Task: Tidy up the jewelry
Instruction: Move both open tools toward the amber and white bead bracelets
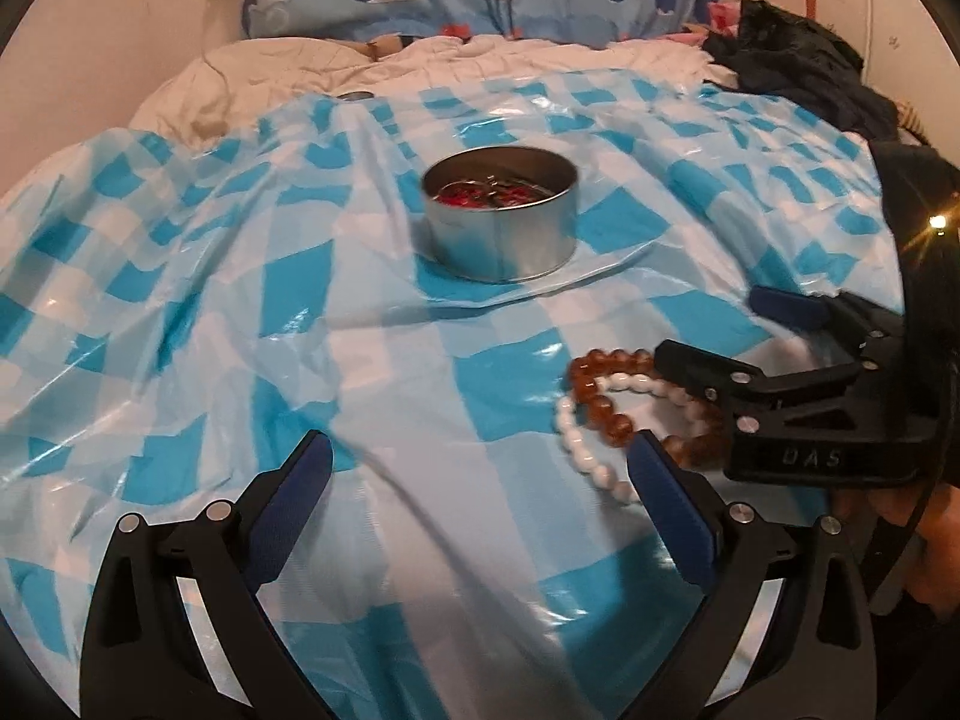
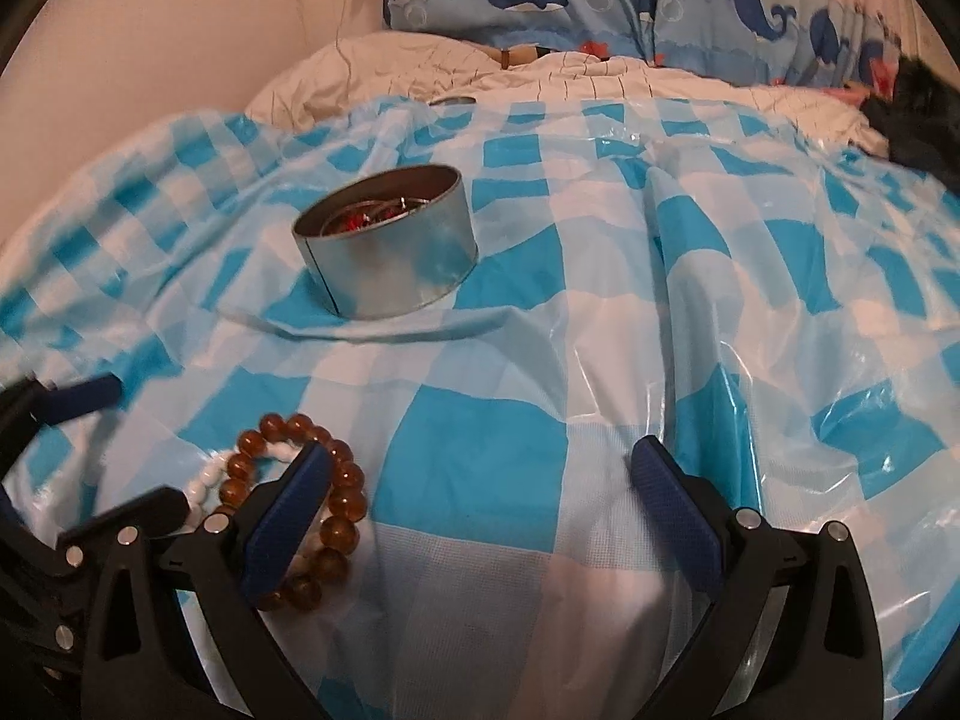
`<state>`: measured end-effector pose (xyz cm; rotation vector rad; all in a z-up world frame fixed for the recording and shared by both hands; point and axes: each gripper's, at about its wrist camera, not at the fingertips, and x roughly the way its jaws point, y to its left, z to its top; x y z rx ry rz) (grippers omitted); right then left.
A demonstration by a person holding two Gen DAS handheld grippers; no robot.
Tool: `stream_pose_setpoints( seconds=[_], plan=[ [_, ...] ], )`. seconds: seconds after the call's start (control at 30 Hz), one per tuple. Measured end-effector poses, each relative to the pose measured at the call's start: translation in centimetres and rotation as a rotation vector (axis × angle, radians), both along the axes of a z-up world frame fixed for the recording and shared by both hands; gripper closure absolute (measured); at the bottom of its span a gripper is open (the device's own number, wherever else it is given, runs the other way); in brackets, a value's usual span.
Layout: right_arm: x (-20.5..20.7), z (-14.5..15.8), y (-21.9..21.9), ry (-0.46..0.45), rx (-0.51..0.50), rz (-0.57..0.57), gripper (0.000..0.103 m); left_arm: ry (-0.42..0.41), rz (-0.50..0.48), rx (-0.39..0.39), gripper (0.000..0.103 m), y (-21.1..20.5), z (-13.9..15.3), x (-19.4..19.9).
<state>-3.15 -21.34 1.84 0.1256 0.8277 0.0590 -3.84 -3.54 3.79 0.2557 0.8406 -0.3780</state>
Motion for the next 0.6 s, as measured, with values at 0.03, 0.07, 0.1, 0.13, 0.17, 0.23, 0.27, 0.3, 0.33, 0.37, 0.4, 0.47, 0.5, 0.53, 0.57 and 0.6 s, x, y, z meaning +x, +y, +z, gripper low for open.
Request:
stream_pose_setpoints(
  seconds=[0.03, 0.07, 0.1, 0.13, 0.17, 0.23, 0.27, 0.3, 0.33, 0.37, 0.4, 0.47, 0.5, 0.53, 0.57, 0.6],
  plan=[
    [0.1, -0.1, 0.2, 0.01, -0.021, 0.001, 0.007, 0.005, 0.005, 0.008, 0.008, 0.0, -0.2, 0.1],
    [0.1, -0.1, 0.3, 0.014, -0.031, 0.002, 0.007, 0.009, 0.007, 0.007, 0.008, 0.1, -0.3, 0.2],
    [0.2, -0.2, 0.5, 0.018, -0.049, 0.004, 0.007, 0.014, 0.008, -0.001, 0.008, 0.1, -0.4, 0.2],
    [0.2, -0.2, 0.7, 0.02, -0.061, 0.008, 0.007, 0.016, 0.009, -0.002, 0.008, 0.1, -0.5, 0.3],
    [0.2, -0.3, 0.7, 0.024, -0.067, 0.009, 0.007, 0.016, 0.008, 0.001, 0.008, 0.0, -0.5, 0.3],
    [0.4, -0.4, 0.9, 0.038, -0.091, 0.015, 0.007, 0.011, 0.007, 0.012, 0.008, -0.2, -0.7, 0.3],
    [0.4, -0.3, 0.9, 0.038, -0.101, 0.009, 0.007, 0.005, 0.007, 0.023, 0.008, -0.4, -0.8, 0.4],
    [0.3, -0.2, 0.6, 0.028, -0.126, -0.04, 0.007, -0.006, 0.005, 0.038, 0.008, -0.6, -0.9, 0.4],
    [0.1, 0.0, 0.3, 0.013, -0.14, -0.09, 0.007, -0.019, 0.005, 0.055, 0.008, -0.7, -1.0, 0.4],
    [-0.3, 0.2, -0.3, -0.008, -0.135, -0.141, 0.007, -0.041, 0.01, 0.086, 0.008, -0.8, -1.0, 0.4],
    [-0.5, 0.3, -0.5, -0.019, -0.122, -0.15, 0.007, -0.056, 0.015, 0.103, 0.008, -0.8, -0.9, 0.5],
    [-1.1, 0.6, -0.7, -0.047, -0.104, -0.138, 0.007, -0.071, 0.039, 0.121, 0.008, -0.4, -0.6, 0.8],
    [-1.4, 0.8, -0.7, -0.065, -0.096, -0.132, 0.007, -0.079, 0.058, 0.124, 0.008, -0.1, -0.3, 1.0],
    [-1.8, 1.0, -0.8, -0.086, -0.085, -0.121, 0.007, -0.087, 0.069, 0.128, 0.008, 0.0, -0.2, 1.1],
    [-2.2, 1.2, -0.7, -0.112, -0.068, -0.095, 0.007, -0.093, 0.076, 0.127, 0.008, 0.1, 0.0, 1.1],
    [-2.3, 1.3, -0.5, -0.122, -0.062, -0.073, 0.007, -0.094, 0.075, 0.113, 0.008, 0.2, 0.2, 1.2]
  ],
)
